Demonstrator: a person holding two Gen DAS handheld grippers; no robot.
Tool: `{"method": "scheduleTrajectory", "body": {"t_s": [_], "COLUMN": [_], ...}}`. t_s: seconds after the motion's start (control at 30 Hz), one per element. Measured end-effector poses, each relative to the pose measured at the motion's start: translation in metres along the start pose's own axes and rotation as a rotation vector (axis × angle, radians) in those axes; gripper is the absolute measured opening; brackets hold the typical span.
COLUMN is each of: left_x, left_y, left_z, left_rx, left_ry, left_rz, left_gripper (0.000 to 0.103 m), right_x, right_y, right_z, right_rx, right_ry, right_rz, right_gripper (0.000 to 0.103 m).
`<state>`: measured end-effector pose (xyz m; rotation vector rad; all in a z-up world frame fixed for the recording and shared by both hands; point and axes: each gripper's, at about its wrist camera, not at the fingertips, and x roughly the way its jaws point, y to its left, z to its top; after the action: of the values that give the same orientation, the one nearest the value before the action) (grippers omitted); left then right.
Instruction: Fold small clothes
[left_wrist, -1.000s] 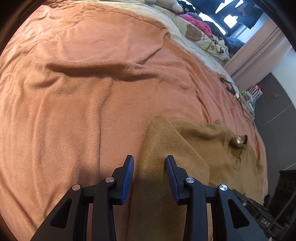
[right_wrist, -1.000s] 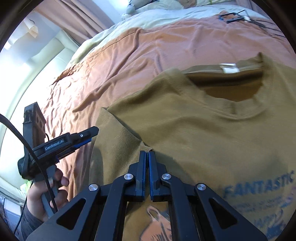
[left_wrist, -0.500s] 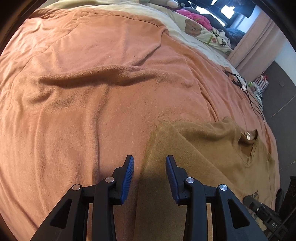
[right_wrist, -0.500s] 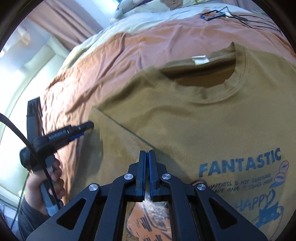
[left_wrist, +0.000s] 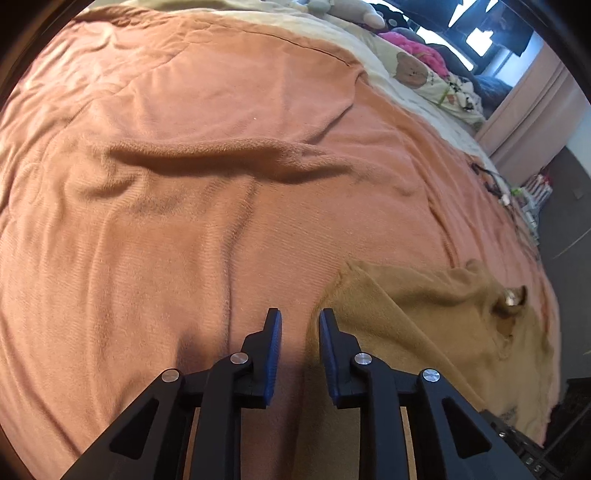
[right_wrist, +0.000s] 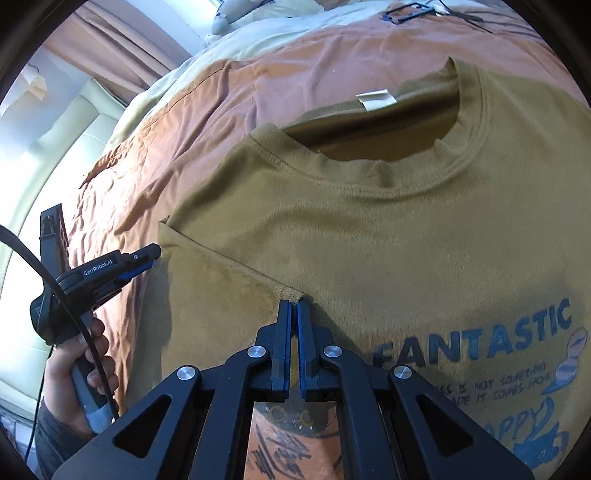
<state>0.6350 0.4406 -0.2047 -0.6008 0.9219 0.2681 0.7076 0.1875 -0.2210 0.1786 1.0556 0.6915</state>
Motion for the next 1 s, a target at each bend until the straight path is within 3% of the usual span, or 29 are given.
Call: {"method": "scheduleTrajectory", "body": {"t_s": [0.27, 0.47, 0.53, 0.6, 0.67, 0.83, 0.9, 1.0], "left_x": [-0.033, -0.071, -0.087, -0.102, -0.120, -0.170, -0.196, -0.227], "left_y": [-0.003, -0.023, -0.030, -0.037, -0.046, -0.068, -0.077, -0.090], "left_z": [-0.012, -0.028, -0.034, -0.039, -0.048, -0.075, -0.087, -0.104], "left_rx": [0.011, 0.042, 0.036, 0.022, 0.013, 0.016, 0.024, 0.048], "left_ry": [0.014, -0.022, -0.040, -0.054, -0.072, -0.113, -0.149, -0.198], "left_rz": [-0.023, -0.047, -0.058, -0.078, -0.090, -0.100, -0.117, -0.117], "left_gripper": [0.026, 0.054, 0.056, 0.057, 0.060, 0.064, 0.078, 0.089], "right_x": [-0.037, -0.083, -0.101, -0.126, -0.160, -0.223, -0.251, -0.290], "right_y": [-0.017, -0.019, -0.019, -0.020, -0.020, -0.025, -0.028, -0.032], "right_z": [0.005, -0.003, -0.008, -0.012, -0.018, -0.037, -0.051, -0.073], "right_rx": [0.012, -0.041, -0.058, -0.073, -0.092, -0.085, -0.090, -0.082], "right_ry": [0.008, -0.026, -0.045, -0.079, -0.156, -0.188, -0.210, -0.228], "right_rz": [0.008, 0.022, 0.015, 0.013, -0.016, -0.055, -0.082, -0.102], "right_gripper": [0.000, 0.002, 0.019, 0.071, 0.084, 0.087, 0.088, 0.088]}}
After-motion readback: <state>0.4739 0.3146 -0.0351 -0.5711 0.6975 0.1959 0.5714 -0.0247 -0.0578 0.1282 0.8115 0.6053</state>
